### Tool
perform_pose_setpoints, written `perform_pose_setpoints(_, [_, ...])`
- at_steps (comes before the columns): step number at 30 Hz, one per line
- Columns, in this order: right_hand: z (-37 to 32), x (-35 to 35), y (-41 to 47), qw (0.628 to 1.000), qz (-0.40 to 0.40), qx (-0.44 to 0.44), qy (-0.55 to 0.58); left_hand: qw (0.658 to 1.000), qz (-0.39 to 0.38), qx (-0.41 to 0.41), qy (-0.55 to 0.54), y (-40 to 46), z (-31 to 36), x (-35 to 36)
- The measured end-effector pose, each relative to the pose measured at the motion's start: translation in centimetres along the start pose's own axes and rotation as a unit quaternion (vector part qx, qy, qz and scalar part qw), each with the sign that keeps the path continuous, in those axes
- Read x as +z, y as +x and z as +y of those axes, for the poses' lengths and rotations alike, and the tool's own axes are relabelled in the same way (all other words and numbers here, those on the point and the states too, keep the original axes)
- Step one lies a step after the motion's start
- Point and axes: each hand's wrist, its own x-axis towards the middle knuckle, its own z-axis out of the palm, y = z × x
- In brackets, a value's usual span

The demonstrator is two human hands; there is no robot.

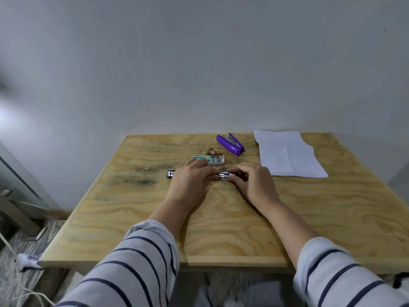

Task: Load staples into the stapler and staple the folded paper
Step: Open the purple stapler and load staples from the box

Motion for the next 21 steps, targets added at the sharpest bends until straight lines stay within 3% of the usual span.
perform_pose_setpoints(8, [0.0,-0.19,-0.14,1.0,-0.005,0.015,0.008,0.996,-0.026,-0.076,-0.024,-0.22,0.21,-0.4])
perform_pose_setpoints(21, [0.4,0.0,0.02,1.0,-0.02,-0.009,-0.007,0.998,-0.062,-0.007,0.01,-0.08,-0.22,0.03])
